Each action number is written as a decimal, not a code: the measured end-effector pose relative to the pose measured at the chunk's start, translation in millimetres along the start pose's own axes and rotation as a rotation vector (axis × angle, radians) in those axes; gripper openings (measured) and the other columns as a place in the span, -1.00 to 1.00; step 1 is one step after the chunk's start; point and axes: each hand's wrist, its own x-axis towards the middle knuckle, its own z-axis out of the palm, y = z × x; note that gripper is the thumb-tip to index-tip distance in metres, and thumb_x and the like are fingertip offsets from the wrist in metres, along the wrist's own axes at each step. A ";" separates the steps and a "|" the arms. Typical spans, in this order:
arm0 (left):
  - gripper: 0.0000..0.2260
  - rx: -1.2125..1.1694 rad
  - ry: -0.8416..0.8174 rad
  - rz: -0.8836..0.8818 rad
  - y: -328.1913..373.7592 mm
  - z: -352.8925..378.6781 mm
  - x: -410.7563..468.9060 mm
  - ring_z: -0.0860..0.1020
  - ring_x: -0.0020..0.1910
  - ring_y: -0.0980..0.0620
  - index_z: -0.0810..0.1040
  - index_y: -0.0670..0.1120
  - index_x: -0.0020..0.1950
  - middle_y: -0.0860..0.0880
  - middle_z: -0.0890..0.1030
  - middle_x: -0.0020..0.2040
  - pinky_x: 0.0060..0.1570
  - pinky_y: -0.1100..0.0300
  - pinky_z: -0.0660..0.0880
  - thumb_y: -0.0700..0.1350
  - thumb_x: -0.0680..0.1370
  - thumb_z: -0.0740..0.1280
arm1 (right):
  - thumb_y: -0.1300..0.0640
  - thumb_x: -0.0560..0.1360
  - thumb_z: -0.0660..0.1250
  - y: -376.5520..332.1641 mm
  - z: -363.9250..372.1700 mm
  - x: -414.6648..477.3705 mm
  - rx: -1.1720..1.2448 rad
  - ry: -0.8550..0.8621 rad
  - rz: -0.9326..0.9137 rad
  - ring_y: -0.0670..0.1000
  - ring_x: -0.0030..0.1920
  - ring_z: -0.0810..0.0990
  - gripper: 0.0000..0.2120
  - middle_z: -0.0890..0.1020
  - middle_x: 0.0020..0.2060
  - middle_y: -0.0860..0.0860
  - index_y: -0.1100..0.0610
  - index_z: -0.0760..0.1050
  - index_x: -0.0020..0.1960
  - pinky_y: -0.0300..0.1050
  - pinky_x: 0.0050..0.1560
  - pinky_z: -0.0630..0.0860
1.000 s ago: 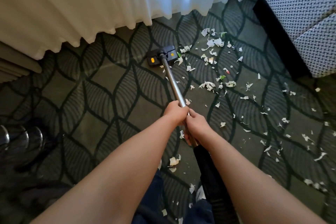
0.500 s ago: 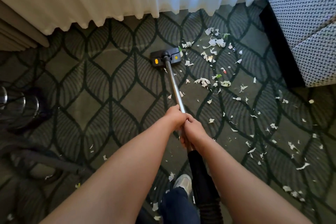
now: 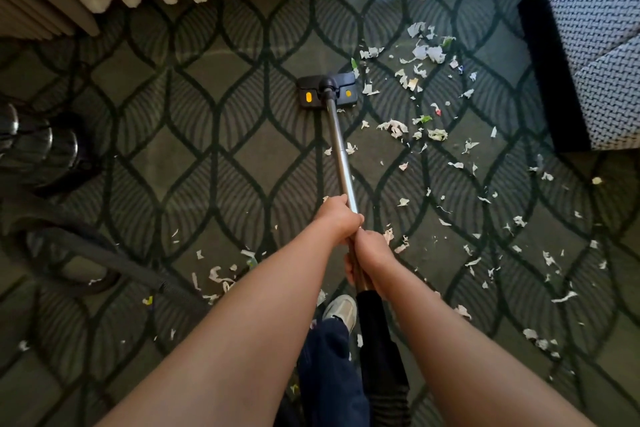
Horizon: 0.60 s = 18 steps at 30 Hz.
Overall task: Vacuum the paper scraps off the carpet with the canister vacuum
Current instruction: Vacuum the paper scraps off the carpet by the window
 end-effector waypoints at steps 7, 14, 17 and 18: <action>-0.57 0.044 -0.023 0.029 -26.1 -5.3 -19.9 0.59 0.09 -0.17 0.37 -0.20 0.42 -0.17 0.55 0.22 0.02 -0.06 0.61 -0.24 0.55 0.32 | 0.07 0.61 0.10 22.7 16.6 -21.4 0.010 0.032 0.008 0.05 -0.54 0.42 -0.70 0.47 -0.48 0.14 0.26 0.49 -0.04 -0.16 -0.51 0.38; -0.60 0.046 -0.044 0.069 -66.6 -10.3 -47.0 0.61 0.06 -0.15 0.43 -0.19 0.37 -0.17 0.58 0.15 -0.01 -0.05 0.62 -0.22 0.53 0.35 | 0.11 0.62 0.12 55.1 38.9 -57.2 0.082 0.063 -0.010 0.03 -0.59 0.40 -0.74 0.45 -0.47 0.13 0.27 0.47 -0.07 -0.22 -0.57 0.36; -0.66 0.058 -0.055 0.075 -80.1 -10.8 -59.5 0.62 0.06 -0.17 0.49 -0.18 0.29 -0.18 0.60 0.13 -0.01 -0.07 0.62 -0.21 0.51 0.36 | 0.11 0.58 0.14 69.8 45.8 -66.2 0.103 0.068 0.017 0.02 -0.60 0.40 -0.75 0.44 -0.57 0.10 0.24 0.49 -0.11 -0.21 -0.50 0.36; -0.69 0.066 -0.055 0.075 -85.7 -10.1 -63.8 0.62 0.05 -0.16 0.51 -0.17 0.24 -0.18 0.61 0.13 -0.02 -0.07 0.62 -0.21 0.50 0.37 | 0.09 0.58 0.14 75.6 47.7 -69.5 0.099 0.062 0.025 0.03 -0.61 0.40 -0.74 0.44 -0.60 0.09 0.23 0.50 -0.13 -0.20 -0.48 0.35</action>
